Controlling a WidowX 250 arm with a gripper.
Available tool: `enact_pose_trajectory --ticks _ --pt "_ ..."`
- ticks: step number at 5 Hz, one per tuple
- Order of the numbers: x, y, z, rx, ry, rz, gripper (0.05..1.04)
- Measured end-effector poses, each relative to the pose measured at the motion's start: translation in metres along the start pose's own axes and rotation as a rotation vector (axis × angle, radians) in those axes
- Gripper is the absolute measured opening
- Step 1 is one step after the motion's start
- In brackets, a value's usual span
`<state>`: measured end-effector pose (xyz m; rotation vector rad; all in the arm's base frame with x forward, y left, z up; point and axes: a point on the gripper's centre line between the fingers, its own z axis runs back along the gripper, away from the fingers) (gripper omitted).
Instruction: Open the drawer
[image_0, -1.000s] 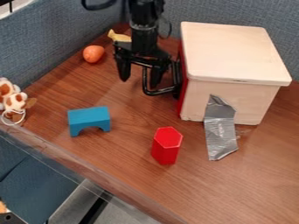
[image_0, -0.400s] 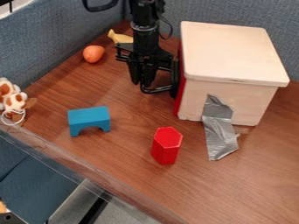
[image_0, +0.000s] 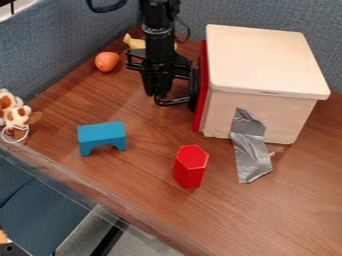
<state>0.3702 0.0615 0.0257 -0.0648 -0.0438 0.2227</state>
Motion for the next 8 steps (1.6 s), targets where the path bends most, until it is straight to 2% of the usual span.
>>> enact_pose_trajectory --ticks 4,5,6,8 --pt "-0.011 0.025 0.005 0.021 0.017 0.029 0.243" --pt "-0.011 0.029 0.015 0.043 0.002 0.020 0.233" --pt "-0.014 0.037 0.018 0.045 -0.002 0.042 0.217" --pt "-0.016 0.045 0.018 0.046 0.004 0.059 0.212"
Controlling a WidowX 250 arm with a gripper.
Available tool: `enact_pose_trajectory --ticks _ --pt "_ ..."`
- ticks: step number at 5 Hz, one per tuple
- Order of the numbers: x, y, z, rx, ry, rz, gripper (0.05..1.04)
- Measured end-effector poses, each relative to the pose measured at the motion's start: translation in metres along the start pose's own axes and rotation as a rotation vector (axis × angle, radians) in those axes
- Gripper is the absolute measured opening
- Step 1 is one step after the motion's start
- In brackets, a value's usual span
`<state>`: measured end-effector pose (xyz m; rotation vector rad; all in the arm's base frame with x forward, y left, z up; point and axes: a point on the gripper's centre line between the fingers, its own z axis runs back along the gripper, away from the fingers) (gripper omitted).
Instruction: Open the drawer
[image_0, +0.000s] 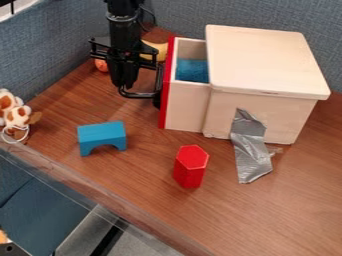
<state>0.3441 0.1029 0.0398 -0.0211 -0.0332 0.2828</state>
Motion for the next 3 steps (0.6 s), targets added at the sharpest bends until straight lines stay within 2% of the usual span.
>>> enact_pose_trajectory --ticks 3 --pt "-0.0053 0.0172 -0.0028 0.003 0.016 0.013 0.204"
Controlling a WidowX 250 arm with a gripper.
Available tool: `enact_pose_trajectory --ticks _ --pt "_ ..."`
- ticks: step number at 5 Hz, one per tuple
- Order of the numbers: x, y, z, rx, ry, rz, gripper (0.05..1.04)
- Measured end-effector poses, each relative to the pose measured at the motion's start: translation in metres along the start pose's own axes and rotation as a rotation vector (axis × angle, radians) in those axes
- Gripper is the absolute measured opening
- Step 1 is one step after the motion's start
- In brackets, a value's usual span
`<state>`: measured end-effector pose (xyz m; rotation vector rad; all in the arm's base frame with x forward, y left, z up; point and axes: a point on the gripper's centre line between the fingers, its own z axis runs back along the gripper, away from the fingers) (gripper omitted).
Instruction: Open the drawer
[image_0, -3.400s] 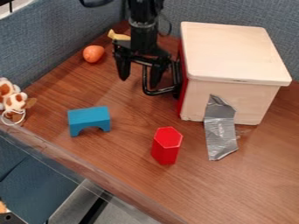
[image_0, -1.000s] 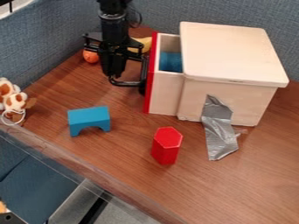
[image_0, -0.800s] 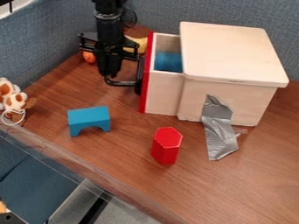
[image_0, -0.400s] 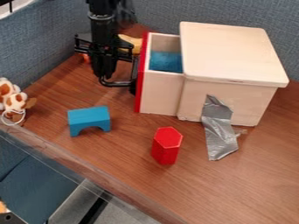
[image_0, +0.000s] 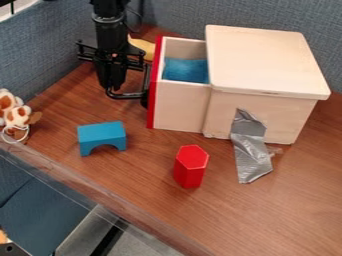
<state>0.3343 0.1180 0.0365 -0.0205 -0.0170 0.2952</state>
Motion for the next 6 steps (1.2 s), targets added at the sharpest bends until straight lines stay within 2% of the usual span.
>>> enact_pose_trajectory --ticks 3,6 --pt "0.0062 0.0104 0.0089 0.010 -0.007 0.006 0.178" --pt "0.0052 0.0128 0.0092 0.015 -0.004 0.009 0.177"
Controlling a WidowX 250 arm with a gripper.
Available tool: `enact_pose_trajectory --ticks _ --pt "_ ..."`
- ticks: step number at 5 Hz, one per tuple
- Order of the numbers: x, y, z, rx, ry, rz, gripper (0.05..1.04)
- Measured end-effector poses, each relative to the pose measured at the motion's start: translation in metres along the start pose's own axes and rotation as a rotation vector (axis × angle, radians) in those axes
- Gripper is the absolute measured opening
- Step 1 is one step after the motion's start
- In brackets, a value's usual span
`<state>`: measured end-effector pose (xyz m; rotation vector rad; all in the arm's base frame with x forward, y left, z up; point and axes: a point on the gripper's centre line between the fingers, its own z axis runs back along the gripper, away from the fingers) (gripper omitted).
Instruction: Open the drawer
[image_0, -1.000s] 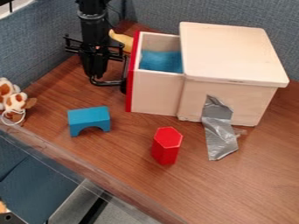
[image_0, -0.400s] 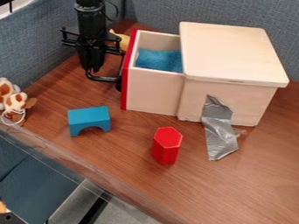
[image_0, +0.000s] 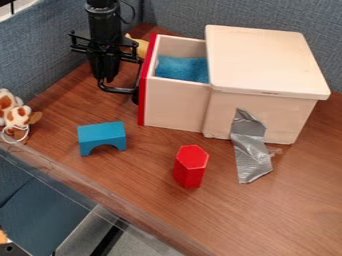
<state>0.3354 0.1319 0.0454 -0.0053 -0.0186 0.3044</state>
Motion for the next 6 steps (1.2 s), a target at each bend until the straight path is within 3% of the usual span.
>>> enact_pose_trajectory --ticks 2,3,5,6 --pt "-0.007 0.013 -0.005 0.006 0.017 0.030 0.203" --pt "-0.009 0.015 -0.004 0.015 0.035 -0.007 0.378" --pt "-0.005 0.011 0.002 0.027 0.035 -0.013 0.961" --pt "-0.007 0.005 0.002 0.016 0.048 -0.028 1.008"
